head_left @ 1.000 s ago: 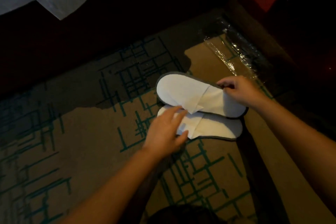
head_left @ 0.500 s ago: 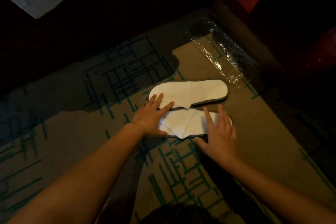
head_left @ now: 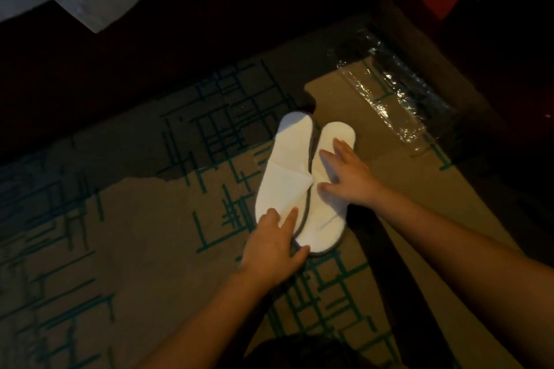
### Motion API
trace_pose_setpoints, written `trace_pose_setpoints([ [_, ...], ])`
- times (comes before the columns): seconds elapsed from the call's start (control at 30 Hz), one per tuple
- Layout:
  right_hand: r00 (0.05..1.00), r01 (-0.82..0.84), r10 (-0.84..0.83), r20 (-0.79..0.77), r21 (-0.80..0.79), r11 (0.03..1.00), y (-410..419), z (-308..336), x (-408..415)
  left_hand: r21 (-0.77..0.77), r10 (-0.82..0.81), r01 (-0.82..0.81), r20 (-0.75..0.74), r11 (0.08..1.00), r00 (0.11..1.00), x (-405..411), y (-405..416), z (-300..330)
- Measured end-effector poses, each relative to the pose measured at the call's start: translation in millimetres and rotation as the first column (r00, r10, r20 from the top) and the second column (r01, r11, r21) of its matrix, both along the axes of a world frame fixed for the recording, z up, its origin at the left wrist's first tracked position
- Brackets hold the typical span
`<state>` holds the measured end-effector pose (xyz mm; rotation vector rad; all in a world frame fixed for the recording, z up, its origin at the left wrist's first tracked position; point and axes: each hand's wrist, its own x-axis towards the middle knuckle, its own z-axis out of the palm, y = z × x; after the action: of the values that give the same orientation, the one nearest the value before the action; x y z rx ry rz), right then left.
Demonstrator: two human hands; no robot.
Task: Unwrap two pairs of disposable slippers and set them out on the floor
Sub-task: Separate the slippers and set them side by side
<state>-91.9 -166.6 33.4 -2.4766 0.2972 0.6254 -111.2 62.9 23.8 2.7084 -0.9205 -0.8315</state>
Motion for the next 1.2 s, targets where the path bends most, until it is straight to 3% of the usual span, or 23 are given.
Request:
trace_pose_setpoints([
  [0.07,0.999,-0.015,0.016,0.034,-0.049,0.999,12,4,6,-0.125,0.052,-0.056,-0.035,0.991,0.998,-1,-1,5],
  [0.2,0.977,0.108,-0.068,0.204,-0.193,0.975,53,4,-29,-0.388,0.283,-0.200,0.169,0.900,0.944,24,-2,15],
  [0.27,0.984,0.008,0.032,0.177,-0.225,0.974,66,-1,-56,-0.342,0.291,-0.217,0.182,0.914,0.939,34,-3,14],
  [0.37,0.990,-0.095,0.116,0.082,-0.224,0.970,64,-16,-81,-0.158,0.011,0.003,0.086,0.988,0.996,36,-8,2],
  [0.43,0.980,-0.170,0.190,0.054,-0.260,0.950,54,-24,-86,-0.058,-0.164,0.164,0.009,0.985,0.986,35,-9,-8],
  [0.5,0.954,-0.264,0.295,0.047,-0.327,0.907,41,-30,-87,0.011,-0.219,0.219,-0.001,0.976,0.976,35,-7,-18],
  [0.7,0.947,-0.275,0.319,0.035,-0.423,0.864,4,-22,-61,0.000,-0.081,0.081,0.016,0.997,0.997,34,0,-24],
  [0.93,0.946,-0.308,0.323,-0.013,-0.338,0.889,52,-18,-70,-0.029,0.078,-0.077,0.019,0.997,0.997,20,-5,-23],
  [1.2,0.951,-0.299,0.307,-0.030,-0.334,0.894,9,-8,-52,-0.018,0.196,-0.196,0.011,0.980,0.981,25,-11,-22],
])
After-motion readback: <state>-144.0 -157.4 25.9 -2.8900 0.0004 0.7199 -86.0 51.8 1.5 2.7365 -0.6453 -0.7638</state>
